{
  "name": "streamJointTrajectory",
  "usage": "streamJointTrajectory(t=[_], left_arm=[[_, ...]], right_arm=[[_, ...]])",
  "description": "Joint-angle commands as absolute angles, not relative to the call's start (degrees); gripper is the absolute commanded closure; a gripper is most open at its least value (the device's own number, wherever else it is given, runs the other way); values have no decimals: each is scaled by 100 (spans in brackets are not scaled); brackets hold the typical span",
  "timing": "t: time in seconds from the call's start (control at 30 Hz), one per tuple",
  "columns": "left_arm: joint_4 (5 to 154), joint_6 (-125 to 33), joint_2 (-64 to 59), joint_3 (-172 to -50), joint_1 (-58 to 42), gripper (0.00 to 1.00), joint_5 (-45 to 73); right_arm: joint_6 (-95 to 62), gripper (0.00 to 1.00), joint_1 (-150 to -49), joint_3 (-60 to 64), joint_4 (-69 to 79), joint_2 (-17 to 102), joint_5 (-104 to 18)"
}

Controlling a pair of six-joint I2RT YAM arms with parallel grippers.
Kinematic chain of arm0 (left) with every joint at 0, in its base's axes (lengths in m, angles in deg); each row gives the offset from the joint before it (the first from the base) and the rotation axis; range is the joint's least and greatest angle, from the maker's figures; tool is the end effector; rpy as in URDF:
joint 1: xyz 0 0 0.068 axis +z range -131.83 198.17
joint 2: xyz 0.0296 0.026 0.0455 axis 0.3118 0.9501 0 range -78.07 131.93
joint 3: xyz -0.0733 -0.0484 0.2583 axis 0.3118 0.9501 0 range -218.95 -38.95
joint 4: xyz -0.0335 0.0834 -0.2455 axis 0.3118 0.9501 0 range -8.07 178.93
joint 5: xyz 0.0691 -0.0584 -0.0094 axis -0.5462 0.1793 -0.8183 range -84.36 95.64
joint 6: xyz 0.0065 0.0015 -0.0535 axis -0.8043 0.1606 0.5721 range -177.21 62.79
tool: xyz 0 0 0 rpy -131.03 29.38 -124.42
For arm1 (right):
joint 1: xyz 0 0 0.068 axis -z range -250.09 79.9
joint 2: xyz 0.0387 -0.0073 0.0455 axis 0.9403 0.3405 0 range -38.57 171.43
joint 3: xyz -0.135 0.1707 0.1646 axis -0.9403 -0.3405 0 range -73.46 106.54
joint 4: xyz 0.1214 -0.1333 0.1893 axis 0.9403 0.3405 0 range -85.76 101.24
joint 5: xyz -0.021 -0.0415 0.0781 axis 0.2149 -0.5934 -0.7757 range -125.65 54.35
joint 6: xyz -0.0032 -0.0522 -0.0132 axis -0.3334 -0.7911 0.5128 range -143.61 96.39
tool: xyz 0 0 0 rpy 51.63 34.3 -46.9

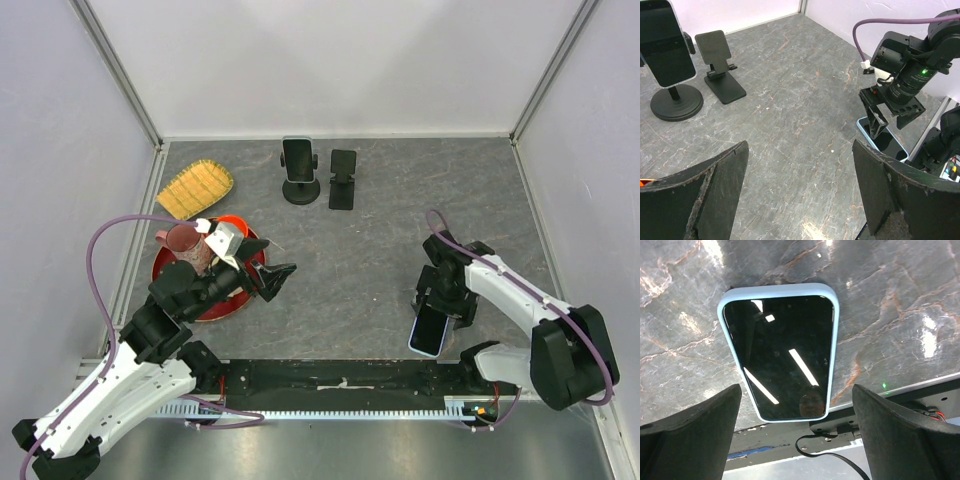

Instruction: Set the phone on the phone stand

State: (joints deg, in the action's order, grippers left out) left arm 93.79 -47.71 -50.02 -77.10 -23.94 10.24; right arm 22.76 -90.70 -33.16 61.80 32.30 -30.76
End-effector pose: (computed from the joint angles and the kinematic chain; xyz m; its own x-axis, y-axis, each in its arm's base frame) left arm 0.0923 -0.0874 0.3364 -0.1426 -0.0928 -0.9854 0.7143 0.6796 -0.1673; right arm 0.1681 0.0599 0.1805 -0.8975 0.4329 -0.0842 0.4369 0.8988 -0.0352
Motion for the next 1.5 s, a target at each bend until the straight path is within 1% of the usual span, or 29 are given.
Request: streamJointTrajectory(t=[0.0, 0.27, 0.47, 0.7, 1.0, 1.07, 1.17, 1.2, 1.27, 1.3, 1.37, 1.4, 1.47], left_arm=[[9212, -4886, -5056, -7727, -2375, 9, 1047], [9230, -4886, -5091, -7727, -2375, 9, 1038], [9230, -4895, -5092, -7718, -2375, 9, 1021], [9230, -4895, -5100, -7718, -2375, 9, 1012], [9248, -4895, -5109, -7727, -2375, 9, 1012], [9256, -4895, -5118, -7727, -2367, 9, 994], [9274, -4912, -5144, -7718, -2375, 9, 942], [9283, -4912, -5144, -7718, -2375, 9, 941], [9283, -4912, -5136, -7718, -2367, 9, 941], [9292, -4904, -5135, -7718, -2367, 9, 941], [9274, -4903, -5118, -7727, -2375, 9, 950], [9265, -4903, -5109, -7718, -2375, 9, 976], [9256, -4895, -5074, -7727, -2367, 9, 1011]], right_arm=[[1903, 2, -9049, -3294, 5944, 3394, -3380], [1771, 2, -9040, -3259, 5689, 3991, -3477], [1867, 2, -9040, -3302, 5531, 4220, -3494], [2209, 12, -9031, -3566, 5285, 4211, -3547], [2535, 10, -9031, -3663, 5197, 4510, -3486], [2622, 11, -9031, -3706, 5153, 4563, -3477], [2711, 19, -9031, -3786, 5083, 4607, -3468], [2719, 26, -9031, -3777, 5074, 4572, -3433], [2807, 32, -9040, -3760, 5074, 4441, -3302], [2860, 44, -9031, -3751, 5056, 4249, -3258], [2939, 55, -9031, -3742, 4978, 3993, -3161], [2957, 68, -9040, -3733, 4855, 3722, -3126], [2957, 78, -9031, -3707, 4697, 3431, -3082]])
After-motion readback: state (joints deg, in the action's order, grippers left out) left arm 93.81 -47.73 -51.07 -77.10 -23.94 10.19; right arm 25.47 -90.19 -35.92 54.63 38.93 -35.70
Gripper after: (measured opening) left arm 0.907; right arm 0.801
